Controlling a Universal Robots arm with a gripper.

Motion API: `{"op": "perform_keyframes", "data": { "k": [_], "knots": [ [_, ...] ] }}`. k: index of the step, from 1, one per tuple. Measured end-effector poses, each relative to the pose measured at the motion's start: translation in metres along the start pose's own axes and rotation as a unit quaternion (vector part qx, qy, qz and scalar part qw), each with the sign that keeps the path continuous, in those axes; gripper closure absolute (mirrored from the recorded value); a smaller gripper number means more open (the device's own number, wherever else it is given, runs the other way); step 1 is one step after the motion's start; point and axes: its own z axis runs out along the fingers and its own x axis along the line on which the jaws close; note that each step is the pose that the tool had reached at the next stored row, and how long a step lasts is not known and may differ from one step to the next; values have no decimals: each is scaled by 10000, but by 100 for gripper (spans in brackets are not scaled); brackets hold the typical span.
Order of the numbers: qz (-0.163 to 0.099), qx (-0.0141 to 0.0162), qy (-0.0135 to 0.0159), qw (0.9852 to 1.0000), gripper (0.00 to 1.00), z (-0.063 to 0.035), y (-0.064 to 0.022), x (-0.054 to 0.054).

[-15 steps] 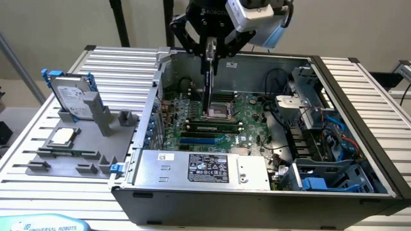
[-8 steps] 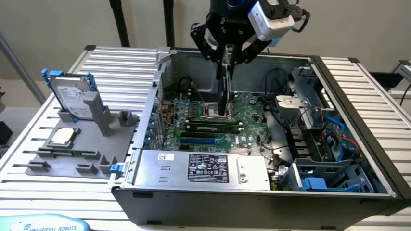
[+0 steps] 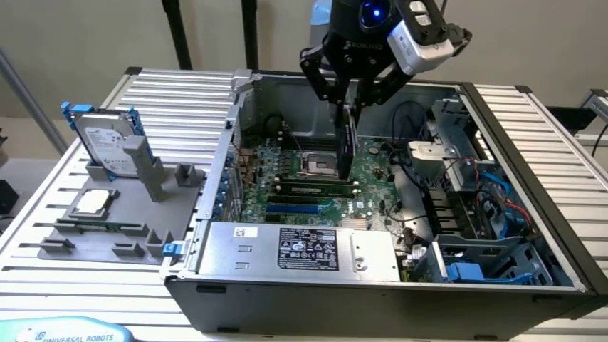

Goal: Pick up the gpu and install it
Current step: 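Pick up the gpu and move the gpu toward the slot, then insert the gpu into the slot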

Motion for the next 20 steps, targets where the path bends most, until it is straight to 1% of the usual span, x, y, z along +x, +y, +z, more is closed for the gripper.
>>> {"op": "perform_keyframes", "data": {
  "k": [3,4,20],
  "knots": [
    [-35,38,-1,10000,73,51,2,-63],
    [-41,41,-1,10000,73,65,3,-82],
    [-41,42,0,10000,73,68,3,-94]
  ]
}}
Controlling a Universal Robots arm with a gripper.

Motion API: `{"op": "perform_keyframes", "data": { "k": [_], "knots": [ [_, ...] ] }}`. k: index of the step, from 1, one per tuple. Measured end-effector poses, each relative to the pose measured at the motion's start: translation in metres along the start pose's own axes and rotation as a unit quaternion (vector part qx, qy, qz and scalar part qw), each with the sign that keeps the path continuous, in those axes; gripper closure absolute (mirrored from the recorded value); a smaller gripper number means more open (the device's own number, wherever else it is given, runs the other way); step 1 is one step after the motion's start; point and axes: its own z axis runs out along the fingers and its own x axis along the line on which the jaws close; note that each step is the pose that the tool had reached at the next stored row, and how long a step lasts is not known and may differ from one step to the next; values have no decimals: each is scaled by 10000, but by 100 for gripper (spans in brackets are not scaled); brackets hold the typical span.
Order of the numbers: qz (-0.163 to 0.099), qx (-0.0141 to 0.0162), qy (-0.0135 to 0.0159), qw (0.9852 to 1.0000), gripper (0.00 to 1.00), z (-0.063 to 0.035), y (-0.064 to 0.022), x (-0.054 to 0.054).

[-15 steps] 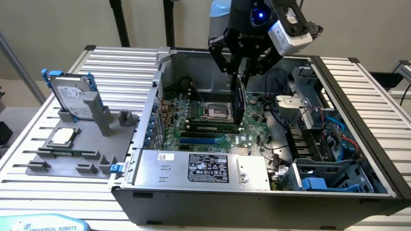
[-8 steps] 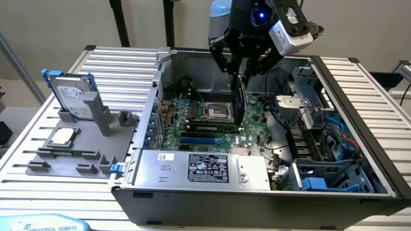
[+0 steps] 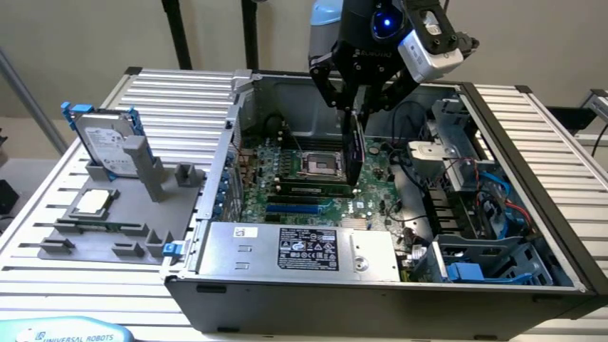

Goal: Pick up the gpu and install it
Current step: 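Insert the gpu into the slot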

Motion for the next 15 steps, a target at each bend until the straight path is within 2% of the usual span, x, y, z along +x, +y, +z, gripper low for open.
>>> {"op": "perform_keyframes", "data": {
  "k": [3,8,12,15],
  "knots": [
    [-56,0,-5,10000,73,4,0,3],
    [-507,4,-8,9987,73,26,0,3],
    [-871,6,-10,9962,73,49,0,3],
    [-1145,8,-12,9934,73,73,0,2]
  ]
}}
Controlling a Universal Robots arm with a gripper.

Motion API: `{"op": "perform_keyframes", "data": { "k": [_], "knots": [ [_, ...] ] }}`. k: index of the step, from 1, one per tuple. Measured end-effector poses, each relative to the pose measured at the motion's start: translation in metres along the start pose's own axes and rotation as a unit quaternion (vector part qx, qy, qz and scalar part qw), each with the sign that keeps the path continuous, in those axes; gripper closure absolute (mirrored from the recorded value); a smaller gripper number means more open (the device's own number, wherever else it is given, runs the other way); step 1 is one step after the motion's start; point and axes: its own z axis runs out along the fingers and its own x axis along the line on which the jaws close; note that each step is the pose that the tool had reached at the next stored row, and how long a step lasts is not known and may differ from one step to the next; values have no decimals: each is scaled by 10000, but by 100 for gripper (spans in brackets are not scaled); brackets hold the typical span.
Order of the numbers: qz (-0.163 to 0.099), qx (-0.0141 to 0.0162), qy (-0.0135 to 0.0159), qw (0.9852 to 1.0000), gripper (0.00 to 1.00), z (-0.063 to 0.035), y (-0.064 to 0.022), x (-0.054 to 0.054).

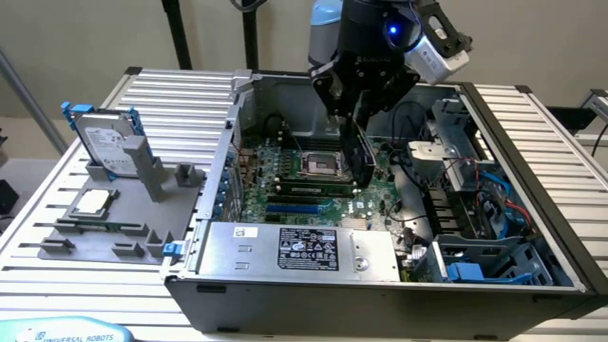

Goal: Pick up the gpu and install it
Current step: 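Insert the gpu into the slot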

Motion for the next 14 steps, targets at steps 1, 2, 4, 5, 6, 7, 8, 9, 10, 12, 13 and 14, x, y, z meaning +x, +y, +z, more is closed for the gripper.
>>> {"op": "perform_keyframes", "data": {
  "k": [1,2,4,5,6,7,8,9,10,12,13,14],
  "knots": [
    [-93,1,-1,10000,73,8,0,0],
    [-182,1,-2,9998,73,17,0,0],
    [-362,3,-4,9993,73,36,0,0],
    [-452,3,-6,9990,73,46,0,0],
    [-542,4,-7,9985,73,56,0,0],
    [-631,5,-8,9980,73,65,0,0],
    [-721,6,-10,9974,73,75,0,0],
    [-814,7,-12,9967,73,85,1,-1],
    [-909,8,-13,9959,73,94,0,-1],
    [-1087,10,-17,9941,73,113,1,-1],
    [-1177,10,-18,9930,73,123,1,-1],
    [-1266,11,-20,9920,73,132,1,-1]
  ]
}}
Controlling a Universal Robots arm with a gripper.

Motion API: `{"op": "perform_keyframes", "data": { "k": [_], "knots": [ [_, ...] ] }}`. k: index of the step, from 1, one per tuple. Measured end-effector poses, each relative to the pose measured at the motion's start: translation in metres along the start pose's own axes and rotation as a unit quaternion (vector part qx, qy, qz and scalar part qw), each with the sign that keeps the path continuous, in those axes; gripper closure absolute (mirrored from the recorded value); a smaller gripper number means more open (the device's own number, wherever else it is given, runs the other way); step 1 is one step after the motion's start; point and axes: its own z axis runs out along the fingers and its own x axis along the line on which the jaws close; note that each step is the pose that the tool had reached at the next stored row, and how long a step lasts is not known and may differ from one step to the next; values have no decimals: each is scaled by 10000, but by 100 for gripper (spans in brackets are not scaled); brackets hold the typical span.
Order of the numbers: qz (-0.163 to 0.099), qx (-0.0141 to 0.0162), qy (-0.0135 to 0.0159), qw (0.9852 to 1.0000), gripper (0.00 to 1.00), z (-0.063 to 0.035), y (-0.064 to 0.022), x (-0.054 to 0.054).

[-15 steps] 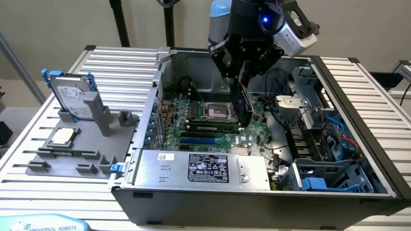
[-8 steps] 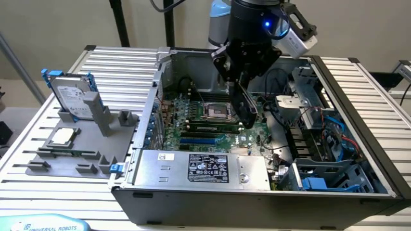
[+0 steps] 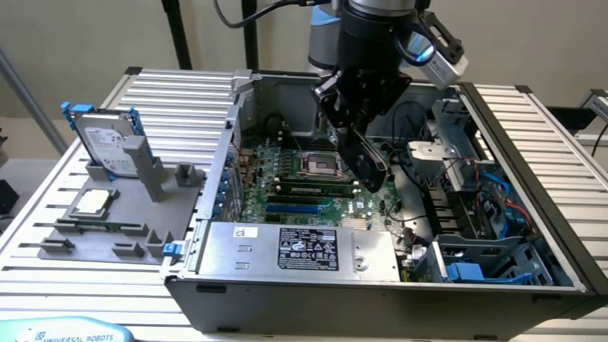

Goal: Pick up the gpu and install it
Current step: 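Insert the gpu into the slot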

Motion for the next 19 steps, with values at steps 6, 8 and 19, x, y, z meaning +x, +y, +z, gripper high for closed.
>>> {"op": "perform_keyframes", "data": {
  "k": [6,8,19],
  "knots": [
    [-545,5,-11,9985,73,57,0,0],
    [-730,7,-14,9973,73,75,0,0],
    [-1721,26,-45,9851,73,160,1,-1]
  ]
}}
